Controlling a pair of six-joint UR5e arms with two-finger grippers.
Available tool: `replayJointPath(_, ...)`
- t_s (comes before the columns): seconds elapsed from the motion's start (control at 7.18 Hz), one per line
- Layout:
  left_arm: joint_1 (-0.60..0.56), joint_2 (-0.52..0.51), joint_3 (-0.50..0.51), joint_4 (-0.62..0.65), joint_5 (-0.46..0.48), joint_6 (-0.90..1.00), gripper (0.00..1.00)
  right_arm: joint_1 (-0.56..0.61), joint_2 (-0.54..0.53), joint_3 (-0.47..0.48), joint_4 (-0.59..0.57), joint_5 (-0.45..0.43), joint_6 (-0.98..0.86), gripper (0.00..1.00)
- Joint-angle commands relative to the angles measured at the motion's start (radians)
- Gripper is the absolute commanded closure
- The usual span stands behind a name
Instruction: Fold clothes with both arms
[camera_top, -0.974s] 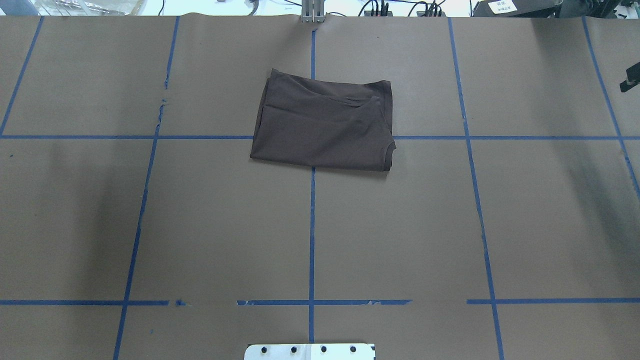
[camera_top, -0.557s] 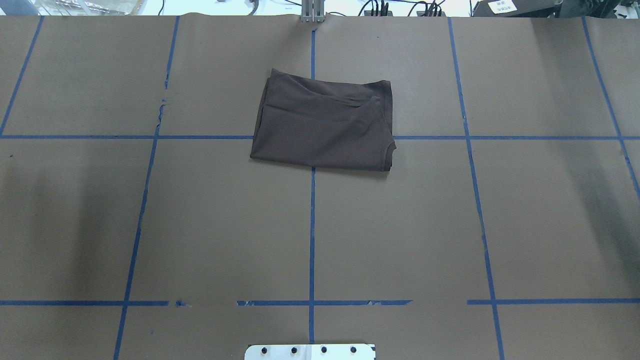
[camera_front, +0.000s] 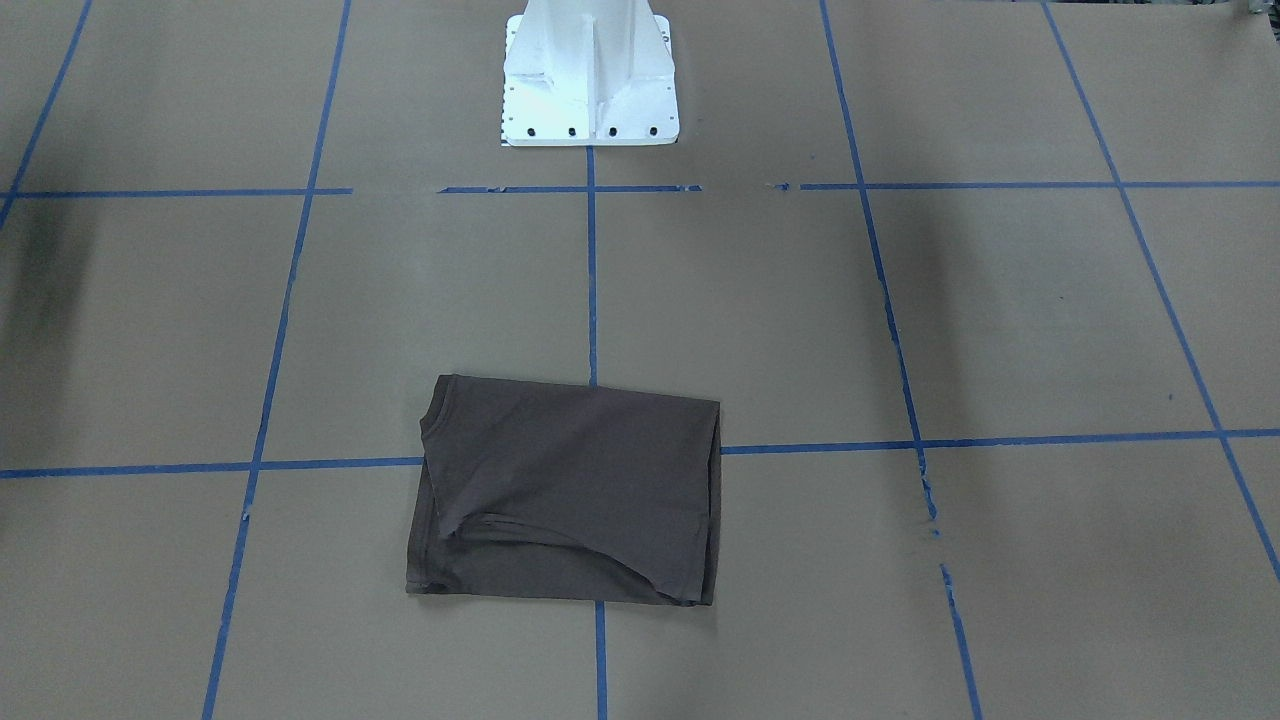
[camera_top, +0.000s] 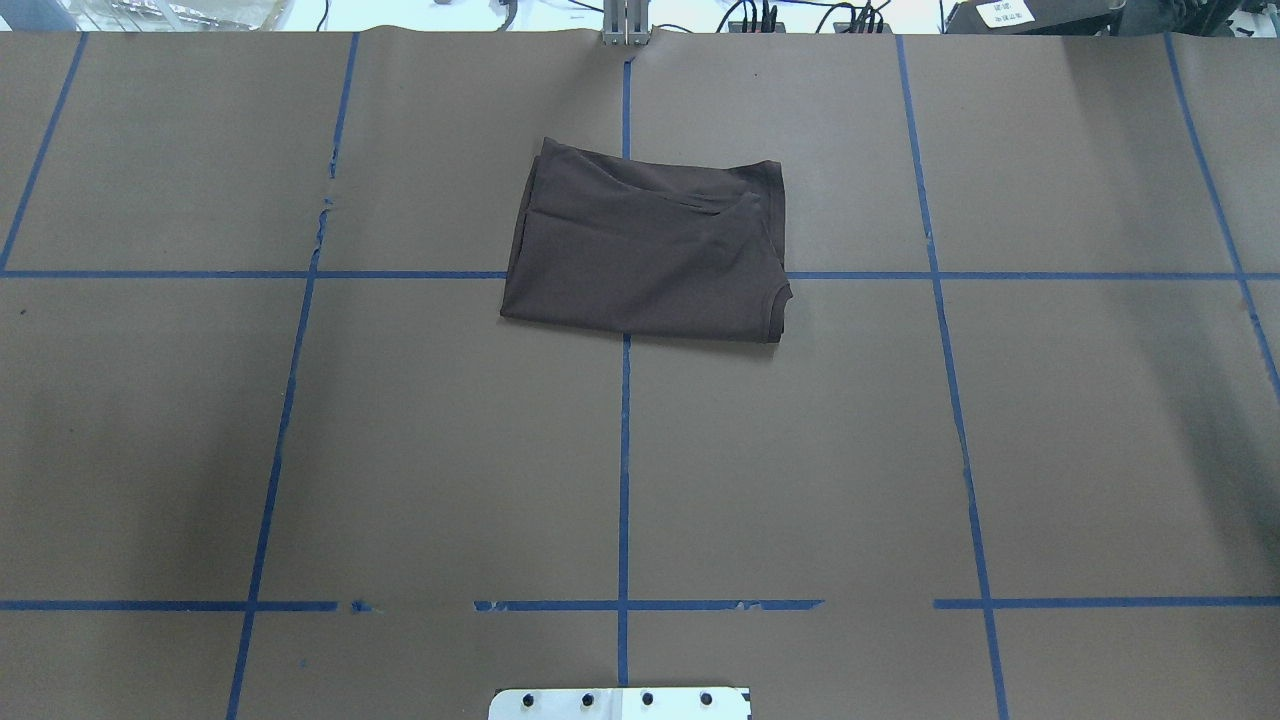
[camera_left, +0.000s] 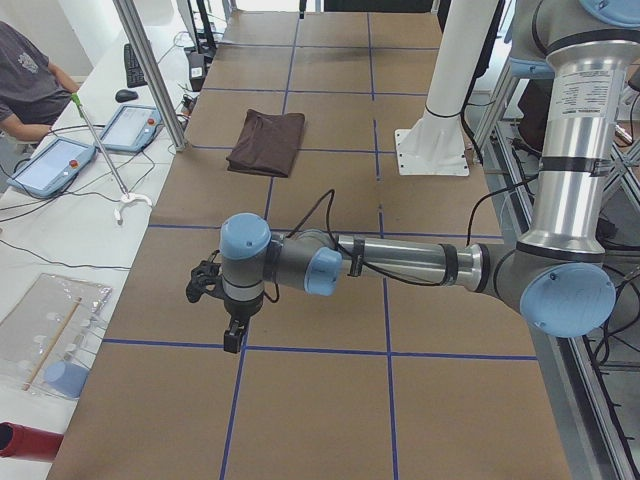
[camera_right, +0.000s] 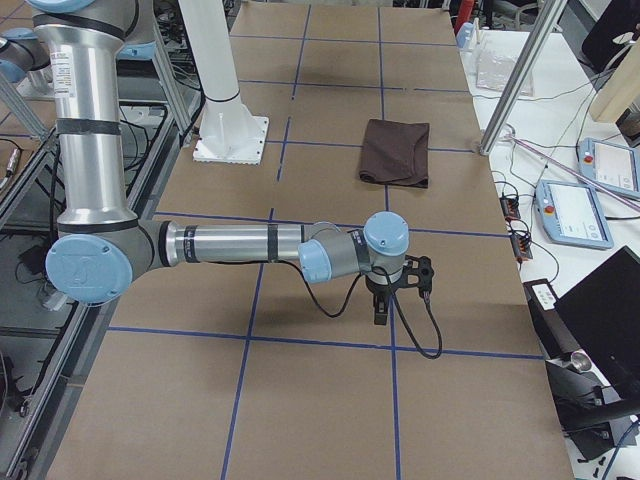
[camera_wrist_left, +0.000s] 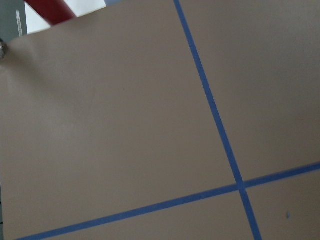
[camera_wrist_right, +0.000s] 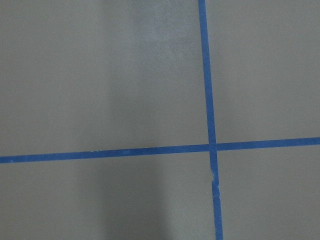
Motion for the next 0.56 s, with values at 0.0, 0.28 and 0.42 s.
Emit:
replayJointPath(0.0,0.002,0.044,-0.042,0.092,-0.094,0.117,0.00,0.053,-0.048,-0.002,-0.037,0.025,-0.110,0.00)
replayJointPath(0.28,0.002,0.069,0.060,-0.050,-0.100,0.161,0.00,0.096,-0.085,0.007,-0.036,0.085,-0.110,0.00)
replayJointPath(0.42,0.002,0.076,0.085,-0.116,-0.095,0.156,0.00,0.099,-0.096,0.010,-0.031,0.085,-0.108,0.00)
